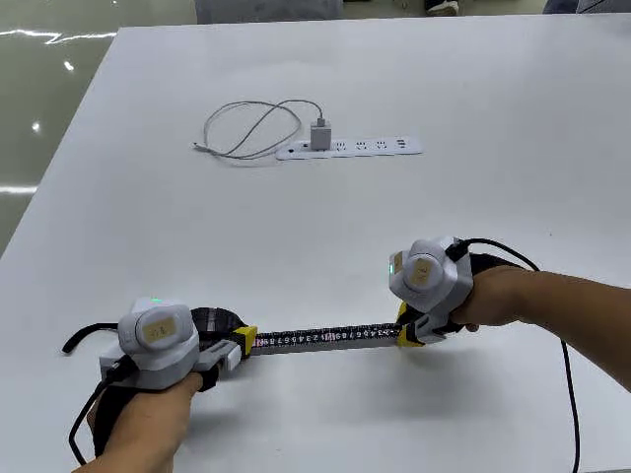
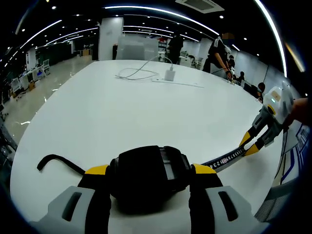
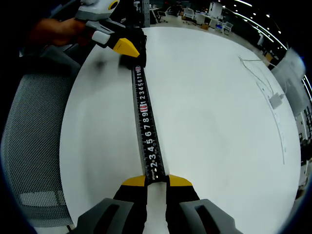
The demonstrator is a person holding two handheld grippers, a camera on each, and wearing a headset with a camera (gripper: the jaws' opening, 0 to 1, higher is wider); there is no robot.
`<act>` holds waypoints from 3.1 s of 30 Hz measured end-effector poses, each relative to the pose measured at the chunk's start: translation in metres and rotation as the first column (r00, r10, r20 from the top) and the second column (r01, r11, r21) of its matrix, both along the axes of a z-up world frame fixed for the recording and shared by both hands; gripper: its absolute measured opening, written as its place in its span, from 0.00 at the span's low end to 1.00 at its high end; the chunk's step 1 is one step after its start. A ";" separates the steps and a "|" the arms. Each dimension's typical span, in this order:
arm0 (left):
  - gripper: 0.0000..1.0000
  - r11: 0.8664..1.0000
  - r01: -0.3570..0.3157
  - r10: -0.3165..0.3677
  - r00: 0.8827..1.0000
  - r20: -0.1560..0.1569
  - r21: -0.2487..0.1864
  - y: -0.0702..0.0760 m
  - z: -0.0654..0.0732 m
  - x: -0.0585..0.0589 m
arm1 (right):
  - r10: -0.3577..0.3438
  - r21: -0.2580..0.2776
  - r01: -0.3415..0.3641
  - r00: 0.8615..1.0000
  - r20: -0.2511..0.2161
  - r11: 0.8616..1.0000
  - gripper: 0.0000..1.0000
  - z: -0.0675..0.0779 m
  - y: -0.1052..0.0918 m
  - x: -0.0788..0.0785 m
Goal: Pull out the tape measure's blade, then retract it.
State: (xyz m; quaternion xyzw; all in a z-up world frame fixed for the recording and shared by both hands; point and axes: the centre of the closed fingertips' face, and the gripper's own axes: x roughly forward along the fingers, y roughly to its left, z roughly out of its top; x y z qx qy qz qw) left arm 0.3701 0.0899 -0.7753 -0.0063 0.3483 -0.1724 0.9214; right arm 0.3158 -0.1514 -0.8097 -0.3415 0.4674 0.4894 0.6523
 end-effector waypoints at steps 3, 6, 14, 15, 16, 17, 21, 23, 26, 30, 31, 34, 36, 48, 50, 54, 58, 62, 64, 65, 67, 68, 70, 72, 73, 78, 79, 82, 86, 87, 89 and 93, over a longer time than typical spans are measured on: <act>0.61 1.000 0.000 0.000 1.000 -0.002 -0.009 0.000 0.000 0.000 | 0.003 -0.001 -0.003 1.000 0.003 1.000 0.10 0.000 0.001 0.000; 0.61 1.000 0.002 -0.002 1.000 -0.008 -0.015 0.000 0.000 0.000 | 0.007 0.001 -0.007 1.000 0.004 1.000 0.10 0.000 0.002 0.001; 0.61 1.000 0.008 -0.008 1.000 -0.026 -0.017 0.000 -0.001 0.000 | 0.013 0.010 -0.013 1.000 0.000 1.000 0.10 0.000 0.005 0.001; 0.61 1.000 0.008 -0.009 1.000 -0.027 -0.018 0.000 -0.001 0.000 | 0.011 0.010 -0.011 1.000 -0.001 1.000 0.10 0.000 0.006 0.001; 0.61 1.000 0.008 -0.009 1.000 -0.026 -0.018 0.000 -0.001 0.000 | 0.010 0.011 -0.010 1.000 -0.001 1.000 0.10 0.000 0.006 0.001; 0.61 1.000 0.008 -0.008 1.000 -0.026 -0.018 0.000 -0.001 0.000 | 0.010 0.013 -0.010 1.000 -0.001 1.000 0.10 0.000 0.006 0.001; 0.61 1.000 0.011 -0.011 0.999 -0.031 -0.018 0.000 -0.001 0.000 | 0.041 0.017 -0.041 0.999 0.004 0.999 0.10 0.000 0.008 0.001; 0.61 1.000 0.012 -0.013 0.999 -0.033 -0.020 0.000 -0.001 0.000 | 0.050 0.016 -0.050 0.999 0.002 0.999 0.10 0.000 0.009 0.001; 0.61 1.000 0.013 -0.014 0.999 -0.035 -0.021 0.000 -0.001 -0.001 | 0.033 0.012 -0.032 0.999 -0.004 0.999 0.10 0.001 0.010 0.002; 0.61 1.000 0.014 -0.015 0.999 -0.038 -0.026 0.000 -0.001 -0.001 | 0.051 0.009 -0.051 0.999 -0.002 0.999 0.10 0.001 0.012 0.002; 0.61 1.000 0.014 -0.015 0.999 -0.038 -0.026 0.000 -0.002 -0.001 | 0.052 0.010 -0.052 0.999 -0.003 0.999 0.10 0.001 0.012 0.002; 0.61 1.000 0.014 -0.015 0.999 -0.040 -0.026 0.000 -0.002 -0.001 | 0.028 0.011 -0.028 1.000 -0.004 1.000 0.10 0.001 0.014 0.002; 0.61 1.000 0.016 -0.018 0.999 -0.040 -0.026 0.000 -0.002 -0.001 | 0.042 0.003 -0.042 0.999 0.005 0.999 0.10 0.000 0.015 0.002; 0.61 1.000 0.023 -0.024 0.999 -0.046 -0.020 -0.001 -0.003 -0.002 | 0.029 0.002 -0.029 1.000 -0.007 1.000 0.10 0.000 0.018 0.002; 0.61 1.000 0.023 -0.023 0.999 -0.043 -0.016 -0.001 -0.003 -0.001 | 0.038 0.005 -0.038 0.999 -0.007 0.999 0.10 0.000 0.019 0.002; 0.61 1.000 0.022 -0.022 0.999 -0.041 -0.016 -0.001 -0.003 -0.001 | 0.031 0.008 -0.031 0.999 -0.008 0.999 0.10 0.000 0.021 0.002; 0.61 1.000 0.024 -0.025 0.999 -0.048 -0.019 -0.001 -0.003 -0.001 | 0.024 0.014 -0.023 1.000 -0.014 1.000 0.10 0.000 0.024 0.003; 0.62 1.000 0.024 -0.025 0.999 -0.048 -0.020 -0.001 -0.004 -0.001 | 0.019 0.015 -0.019 1.000 -0.018 1.000 0.10 0.001 0.025 0.003; 0.62 1.000 0.023 -0.024 0.999 -0.047 -0.020 -0.001 -0.004 -0.001 | 0.018 0.015 -0.018 1.000 -0.018 1.000 0.10 0.001 0.026 0.004; 0.62 1.000 0.022 -0.023 0.999 -0.047 -0.021 -0.001 -0.004 -0.001 | 0.019 0.014 -0.019 1.000 -0.018 1.000 0.10 0.001 0.027 0.004; 0.62 1.000 0.023 -0.024 0.999 -0.048 -0.021 -0.001 -0.004 -0.001 | 0.021 0.014 -0.021 1.000 -0.017 1.000 0.10 0.001 0.027 0.004; 0.62 1.000 0.022 -0.023 0.999 -0.049 -0.022 -0.001 -0.004 -0.001 | 0.021 0.015 -0.021 1.000 -0.017 1.000 0.10 0.001 0.028 0.004; 0.62 0.999 0.023 -0.024 0.999 -0.049 -0.023 -0.001 -0.004 0.000 | 0.015 0.018 -0.015 1.000 -0.019 1.000 0.10 0.001 0.029 0.004; 0.62 0.999 0.022 -0.023 0.999 -0.049 -0.023 -0.001 -0.004 0.000 | 0.016 0.020 -0.015 1.000 -0.019 1.000 0.10 0.001 0.029 0.004; 0.62 0.999 0.022 -0.023 0.999 -0.049 -0.023 -0.001 -0.004 0.000 | 0.015 0.020 -0.015 1.000 -0.018 1.000 0.10 0.001 0.030 0.004; 0.61 0.999 0.023 -0.024 0.998 -0.052 -0.025 -0.001 -0.004 0.000 | 0.016 0.021 -0.016 1.000 -0.018 1.000 0.10 0.001 0.031 0.005; 0.61 0.999 0.023 -0.024 0.998 -0.053 -0.026 -0.001 -0.004 0.000 | 0.016 0.022 -0.015 1.000 -0.019 1.000 0.10 0.001 0.032 0.005; 0.61 0.999 0.023 -0.024 0.998 -0.053 -0.026 -0.001 -0.004 0.000 | 0.014 0.023 -0.014 1.000 -0.019 1.000 0.10 0.001 0.033 0.005; 0.61 0.999 0.022 -0.024 0.998 -0.054 -0.026 -0.001 -0.004 0.000 | 0.019 0.022 -0.019 1.000 -0.017 1.000 0.10 0.001 0.034 0.005; 0.61 0.999 0.023 -0.024 0.998 -0.054 -0.026 -0.001 -0.004 0.000 | 0.021 0.023 -0.021 1.000 -0.016 1.000 0.10 0.001 0.034 0.005; 0.61 0.999 0.022 -0.024 0.998 -0.055 -0.026 -0.001 -0.004 0.000 | 0.049 0.023 -0.049 0.999 -0.004 0.999 0.10 0.001 0.035 0.006; 0.61 0.999 0.022 -0.024 0.998 -0.057 -0.032 -0.001 -0.003 -0.001 | 0.060 0.048 -0.060 0.998 0.000 0.997 0.10 0.001 0.036 0.006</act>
